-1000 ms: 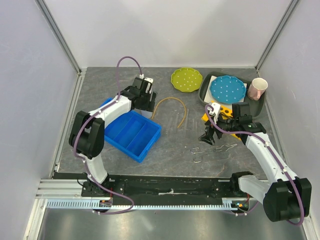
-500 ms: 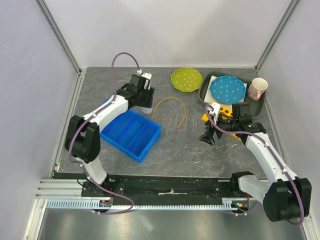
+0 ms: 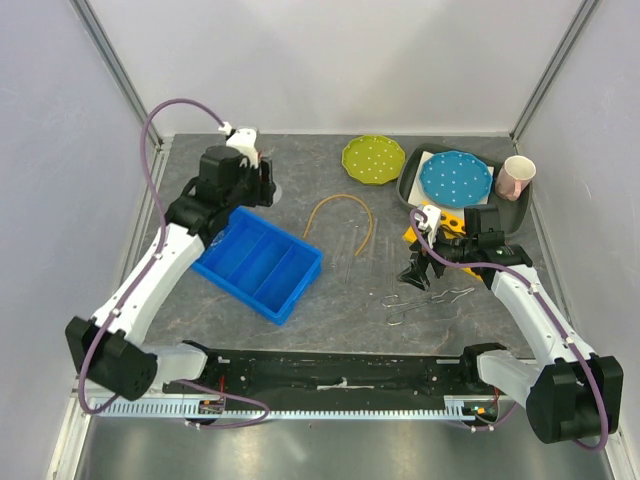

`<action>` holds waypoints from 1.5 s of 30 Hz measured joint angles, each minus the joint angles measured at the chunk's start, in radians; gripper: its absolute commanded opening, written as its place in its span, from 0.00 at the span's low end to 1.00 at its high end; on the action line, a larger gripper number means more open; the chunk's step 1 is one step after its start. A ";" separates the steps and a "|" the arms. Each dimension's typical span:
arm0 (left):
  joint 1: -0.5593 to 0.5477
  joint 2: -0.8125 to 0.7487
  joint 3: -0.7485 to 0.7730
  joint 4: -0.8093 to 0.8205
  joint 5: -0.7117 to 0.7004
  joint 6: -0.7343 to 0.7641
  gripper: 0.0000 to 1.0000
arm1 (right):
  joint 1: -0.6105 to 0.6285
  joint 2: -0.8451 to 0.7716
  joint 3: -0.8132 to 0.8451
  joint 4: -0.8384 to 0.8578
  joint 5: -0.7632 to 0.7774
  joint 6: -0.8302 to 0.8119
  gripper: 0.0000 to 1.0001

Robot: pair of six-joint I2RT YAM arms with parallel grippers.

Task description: Organize the chemistry lab equipment

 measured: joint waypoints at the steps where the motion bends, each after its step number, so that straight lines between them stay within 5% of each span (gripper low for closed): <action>1: 0.011 -0.027 -0.023 -0.009 -0.007 0.002 0.24 | 0.000 0.000 0.000 0.000 0.000 0.000 0.98; 11: 0.126 -0.232 -0.317 -0.058 -0.033 0.006 0.25 | 0.000 0.000 0.000 0.000 0.000 -0.001 0.98; 23: 0.190 -0.190 -0.451 -0.018 -0.035 0.018 0.27 | 0.000 0.000 0.000 0.000 0.000 -0.001 0.98; 30: 0.200 -0.147 -0.458 0.003 -0.037 0.023 0.68 | 0.000 0.000 0.000 0.000 0.000 -0.001 0.98; 33: 0.202 -0.137 -0.464 0.003 -0.038 0.023 0.78 | 0.000 0.000 0.000 0.000 0.000 -0.002 0.98; 45: 0.205 -0.161 -0.467 -0.006 -0.037 0.023 0.86 | 0.000 0.003 0.000 0.000 0.000 -0.005 0.98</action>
